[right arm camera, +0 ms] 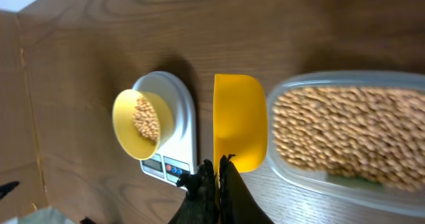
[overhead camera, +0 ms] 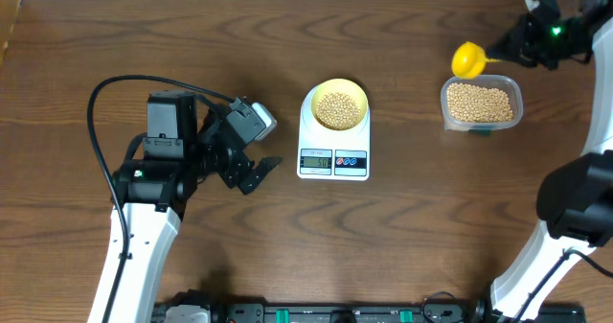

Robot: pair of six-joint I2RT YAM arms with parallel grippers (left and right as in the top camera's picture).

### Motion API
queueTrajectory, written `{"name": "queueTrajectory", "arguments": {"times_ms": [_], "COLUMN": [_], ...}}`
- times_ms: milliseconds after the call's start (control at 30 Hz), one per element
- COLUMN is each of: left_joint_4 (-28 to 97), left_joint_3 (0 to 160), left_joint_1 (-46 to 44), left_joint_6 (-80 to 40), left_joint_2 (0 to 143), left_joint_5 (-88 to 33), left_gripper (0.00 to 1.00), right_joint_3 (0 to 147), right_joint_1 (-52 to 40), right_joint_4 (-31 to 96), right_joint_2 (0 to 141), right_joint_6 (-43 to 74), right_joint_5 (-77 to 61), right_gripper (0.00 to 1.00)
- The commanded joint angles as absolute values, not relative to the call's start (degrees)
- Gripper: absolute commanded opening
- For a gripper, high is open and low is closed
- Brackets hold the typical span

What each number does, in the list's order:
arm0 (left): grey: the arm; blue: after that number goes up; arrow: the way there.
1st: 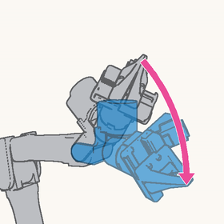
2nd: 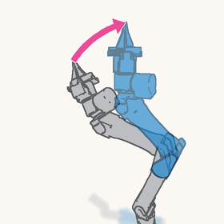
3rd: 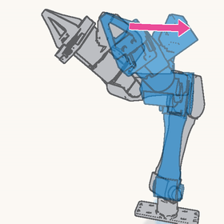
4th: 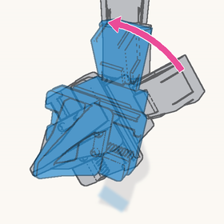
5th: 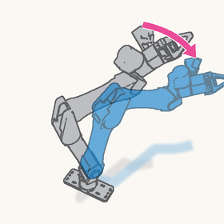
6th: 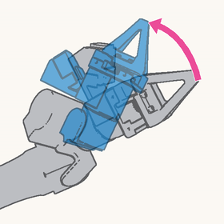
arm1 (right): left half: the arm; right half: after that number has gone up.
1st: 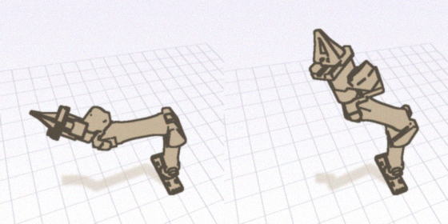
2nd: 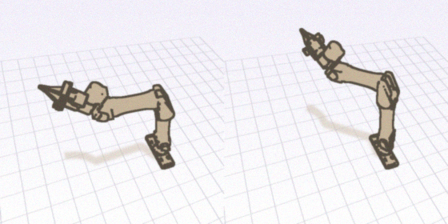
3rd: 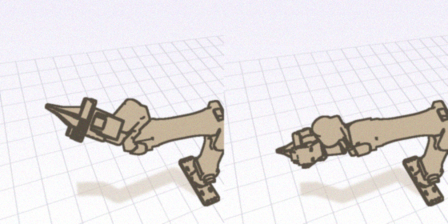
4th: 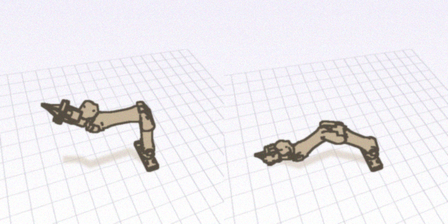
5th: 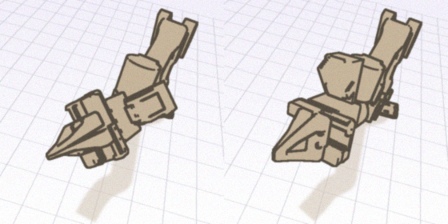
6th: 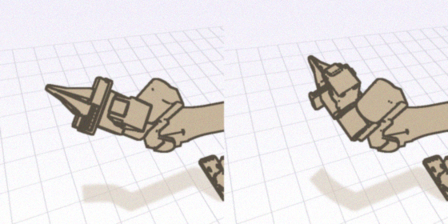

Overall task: Scoop item into bowl and weigh 50g on scale
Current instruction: 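Move the empty scoop back toward the soybean tub, right gripper, then lower the scoop into the tub and release it, right gripper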

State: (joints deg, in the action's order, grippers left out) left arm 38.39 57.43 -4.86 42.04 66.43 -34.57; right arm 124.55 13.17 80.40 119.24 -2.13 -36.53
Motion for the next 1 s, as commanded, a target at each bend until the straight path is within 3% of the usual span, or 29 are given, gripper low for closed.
{"name": "queueTrajectory", "arguments": {"times_ms": [0, 567, 967], "left_joint_4": [38.4, 38.4, 38.4], "left_joint_3": [58.4, 58.4, 58.4], "left_joint_1": [-4.5, -4.5, -4.5], "left_joint_6": [42.4, 42.4, 42.4], "left_joint_2": [66.7, 66.7, 66.7], "left_joint_5": [-34.9, -34.9, -34.9], "left_gripper": [0.96, 0.96, 0.96], "right_joint_3": [126.1, 126.1, 125.0], "right_joint_1": [10.0, 6.1, 15.2], "right_joint_4": [80.3, 78.7, 82.0], "right_joint_2": [117.2, 117.3, 117.3], "right_joint_6": [-2.6, -2.2, -0.9], "right_joint_5": [-37.9, -37.1, -29.7], "right_gripper": [0.01, 0.01, 0.01]}}
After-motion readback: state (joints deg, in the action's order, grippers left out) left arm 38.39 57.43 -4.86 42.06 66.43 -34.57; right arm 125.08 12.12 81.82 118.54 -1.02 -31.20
